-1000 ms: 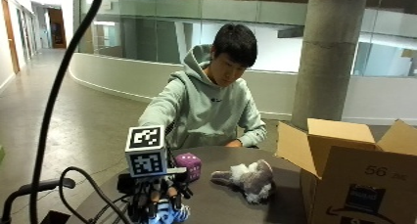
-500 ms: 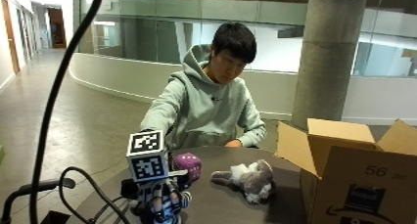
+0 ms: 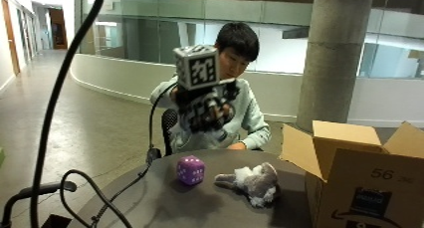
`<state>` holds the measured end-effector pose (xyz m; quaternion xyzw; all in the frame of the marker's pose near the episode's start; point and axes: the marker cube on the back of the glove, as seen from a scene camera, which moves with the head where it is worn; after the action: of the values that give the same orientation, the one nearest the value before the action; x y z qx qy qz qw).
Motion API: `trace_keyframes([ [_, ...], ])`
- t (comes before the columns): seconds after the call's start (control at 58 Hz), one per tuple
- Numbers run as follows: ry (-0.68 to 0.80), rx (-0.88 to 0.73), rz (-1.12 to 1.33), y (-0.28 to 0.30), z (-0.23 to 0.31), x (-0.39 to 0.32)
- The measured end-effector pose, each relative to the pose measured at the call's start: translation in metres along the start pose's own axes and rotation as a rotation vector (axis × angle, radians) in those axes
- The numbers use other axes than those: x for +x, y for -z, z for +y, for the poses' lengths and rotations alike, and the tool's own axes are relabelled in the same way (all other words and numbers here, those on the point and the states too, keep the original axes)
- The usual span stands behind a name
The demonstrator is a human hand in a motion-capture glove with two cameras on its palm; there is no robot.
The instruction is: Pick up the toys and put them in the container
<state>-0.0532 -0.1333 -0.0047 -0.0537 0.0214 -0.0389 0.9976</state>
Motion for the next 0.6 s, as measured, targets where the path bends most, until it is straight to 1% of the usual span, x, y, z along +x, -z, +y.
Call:
trace_keyframes([
  [0.121,0.049,0.070,0.003,0.050,0.011,-0.084],
  [0.19,0.079,0.124,-0.007,0.069,0.014,-0.135],
  [0.31,0.221,0.277,-0.081,0.085,-0.015,-0.204],
  [0.396,0.267,0.365,-0.167,0.075,-0.045,-0.251],
  [0.483,0.295,0.421,-0.186,0.051,-0.073,-0.282],
  [0.534,0.318,0.392,-0.185,0.032,-0.088,-0.295],
  [0.603,0.317,0.296,-0.151,0.008,-0.099,-0.309],
])
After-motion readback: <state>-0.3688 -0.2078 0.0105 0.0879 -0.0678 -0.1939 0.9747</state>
